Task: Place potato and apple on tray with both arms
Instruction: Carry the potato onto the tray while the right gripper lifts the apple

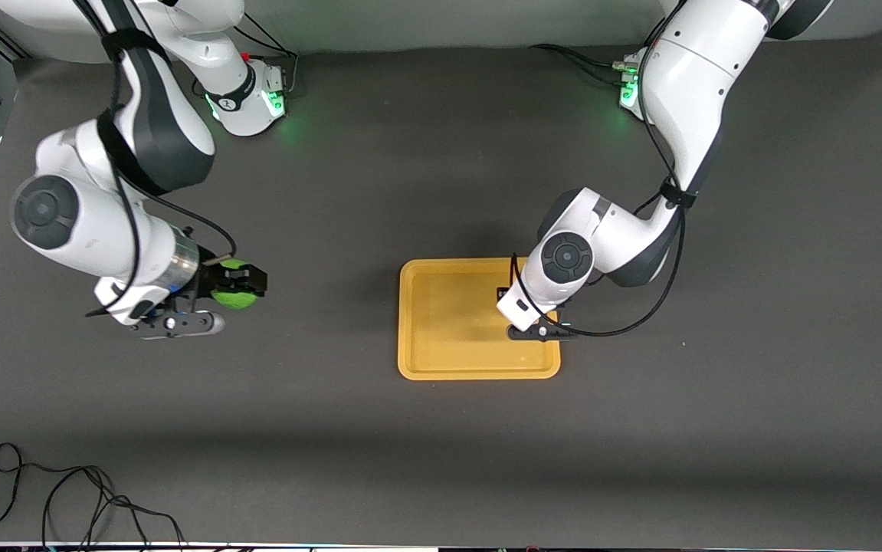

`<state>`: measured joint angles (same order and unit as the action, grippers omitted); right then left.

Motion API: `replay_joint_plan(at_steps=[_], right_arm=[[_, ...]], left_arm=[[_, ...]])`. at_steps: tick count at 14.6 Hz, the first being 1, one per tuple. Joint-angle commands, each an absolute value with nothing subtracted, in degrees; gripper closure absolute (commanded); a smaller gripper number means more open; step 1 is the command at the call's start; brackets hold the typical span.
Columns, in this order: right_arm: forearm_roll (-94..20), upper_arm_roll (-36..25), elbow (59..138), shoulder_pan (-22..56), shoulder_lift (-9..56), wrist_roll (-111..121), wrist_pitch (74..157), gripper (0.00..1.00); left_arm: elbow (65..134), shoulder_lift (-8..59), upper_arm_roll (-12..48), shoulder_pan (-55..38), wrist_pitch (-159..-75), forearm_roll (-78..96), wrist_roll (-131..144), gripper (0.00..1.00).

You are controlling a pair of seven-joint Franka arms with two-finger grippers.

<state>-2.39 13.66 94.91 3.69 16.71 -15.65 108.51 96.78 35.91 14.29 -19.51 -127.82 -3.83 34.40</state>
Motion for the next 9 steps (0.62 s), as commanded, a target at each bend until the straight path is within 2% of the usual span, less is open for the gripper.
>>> replay_joint_plan(at_steps=[1, 2, 3, 6, 9], right_arm=[[-2.37, 16.50, 93.52, 5.10, 21.43, -23.43, 113.44, 0.70], [-2.29, 19.39, 93.52, 4.92, 22.92, -27.73, 115.64, 0.71], [-1.68, 21.60, 93.43, 5.01, 24.59, -32.30, 118.10, 0.71], [6.39, 28.28, 89.94, 5.10, 32.22, -45.31, 124.96, 0.71], [15.17, 34.87, 82.73, 6.23, 42.07, -57.18, 126.38, 0.71]], left_arm=[[95.62, 36.56, 13.80, -20.04, -127.27, -5.44, 35.33, 0.24], [95.62, 36.56, 13.80, -20.04, -127.27, -6.06, 35.42, 0.05], [95.62, 36.48, 13.80, -19.95, -127.09, -6.33, 35.33, 0.00], [95.62, 35.60, 13.80, -19.60, -126.21, -6.42, 35.16, 0.00], [95.89, 29.65, 13.62, -17.15, -122.72, -6.33, 34.37, 0.00]])
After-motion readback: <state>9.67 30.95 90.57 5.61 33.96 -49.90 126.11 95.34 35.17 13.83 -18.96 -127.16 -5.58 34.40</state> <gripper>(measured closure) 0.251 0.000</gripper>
